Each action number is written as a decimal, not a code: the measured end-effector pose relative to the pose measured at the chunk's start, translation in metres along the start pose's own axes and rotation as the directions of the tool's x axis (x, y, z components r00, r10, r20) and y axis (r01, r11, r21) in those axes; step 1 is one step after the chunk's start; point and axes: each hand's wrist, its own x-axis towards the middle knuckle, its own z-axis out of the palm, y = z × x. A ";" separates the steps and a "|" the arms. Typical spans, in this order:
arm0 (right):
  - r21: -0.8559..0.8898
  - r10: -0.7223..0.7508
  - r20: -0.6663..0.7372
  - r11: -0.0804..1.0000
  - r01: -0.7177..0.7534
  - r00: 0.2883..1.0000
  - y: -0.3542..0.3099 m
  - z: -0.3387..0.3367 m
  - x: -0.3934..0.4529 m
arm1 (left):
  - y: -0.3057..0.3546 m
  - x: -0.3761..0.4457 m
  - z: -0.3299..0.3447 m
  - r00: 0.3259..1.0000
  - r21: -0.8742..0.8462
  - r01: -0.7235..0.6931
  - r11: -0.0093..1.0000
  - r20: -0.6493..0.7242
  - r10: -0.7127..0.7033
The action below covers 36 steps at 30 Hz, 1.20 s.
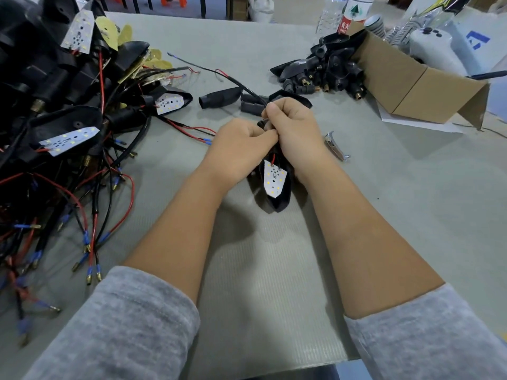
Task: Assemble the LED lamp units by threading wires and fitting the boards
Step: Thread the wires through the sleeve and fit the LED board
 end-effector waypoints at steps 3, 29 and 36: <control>-0.020 -0.013 -0.016 1.000 0.013 1.000 -0.001 0.001 -0.001 | 0.001 0.002 -0.001 0.995 -0.166 0.088 0.982 -0.040 -0.096; -0.173 0.040 0.475 0.984 0.048 0.879 -0.009 -0.025 -0.009 | -0.023 0.021 -0.044 0.841 -0.955 -0.234 0.184 -0.294 -0.455; -0.095 0.085 0.576 0.995 -0.037 0.813 -0.010 -0.029 -0.009 | -0.019 0.023 -0.039 0.824 -0.887 -0.106 0.450 -0.331 -0.459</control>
